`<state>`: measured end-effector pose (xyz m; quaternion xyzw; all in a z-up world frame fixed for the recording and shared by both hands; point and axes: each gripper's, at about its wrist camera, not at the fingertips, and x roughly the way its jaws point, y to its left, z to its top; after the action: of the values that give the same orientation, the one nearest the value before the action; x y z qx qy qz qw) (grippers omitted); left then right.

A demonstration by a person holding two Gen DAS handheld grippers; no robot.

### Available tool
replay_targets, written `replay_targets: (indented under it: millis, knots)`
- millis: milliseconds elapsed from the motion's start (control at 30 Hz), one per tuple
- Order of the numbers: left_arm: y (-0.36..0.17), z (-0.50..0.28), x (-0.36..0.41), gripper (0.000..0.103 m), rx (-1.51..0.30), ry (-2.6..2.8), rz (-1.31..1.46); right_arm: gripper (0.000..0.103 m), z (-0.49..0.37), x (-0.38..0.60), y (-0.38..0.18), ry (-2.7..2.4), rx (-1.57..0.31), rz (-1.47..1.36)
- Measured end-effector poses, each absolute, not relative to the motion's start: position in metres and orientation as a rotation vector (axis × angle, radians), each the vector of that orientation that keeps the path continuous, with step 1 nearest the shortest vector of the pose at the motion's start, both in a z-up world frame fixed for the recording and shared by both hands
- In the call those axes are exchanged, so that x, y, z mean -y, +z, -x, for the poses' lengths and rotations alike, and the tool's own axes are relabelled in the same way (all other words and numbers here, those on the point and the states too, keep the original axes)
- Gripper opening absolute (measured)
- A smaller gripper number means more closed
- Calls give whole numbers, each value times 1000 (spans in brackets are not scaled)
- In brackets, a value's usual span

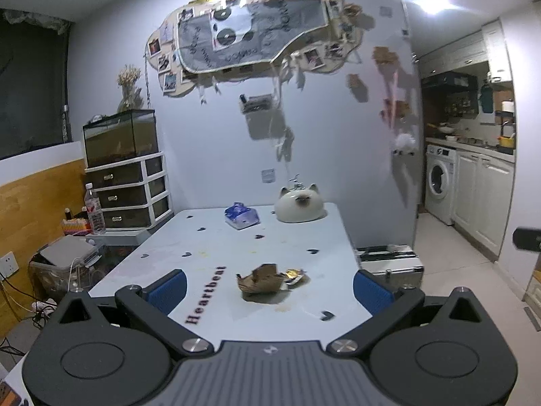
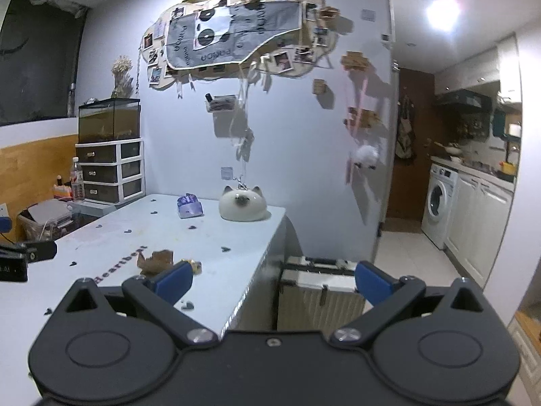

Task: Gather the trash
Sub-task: 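Raise both tools from the wastebasket back toward the table, then grasp the brown cardboard scrap with left tool while right tool grasps the gold foil wrapper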

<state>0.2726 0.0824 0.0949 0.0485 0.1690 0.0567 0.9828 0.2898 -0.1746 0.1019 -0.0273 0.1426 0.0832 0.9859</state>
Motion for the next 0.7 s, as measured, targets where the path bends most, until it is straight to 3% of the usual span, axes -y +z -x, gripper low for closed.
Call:
replay_targets:
  millis: [267,700]
  knots:
    - [80,-368,-127,103,-387,149,-45,103,-391,128,106,177,-287,54]
    - [-14,-502,-167,103,-452,137,18,103,-540,50,22,226,-462,15]
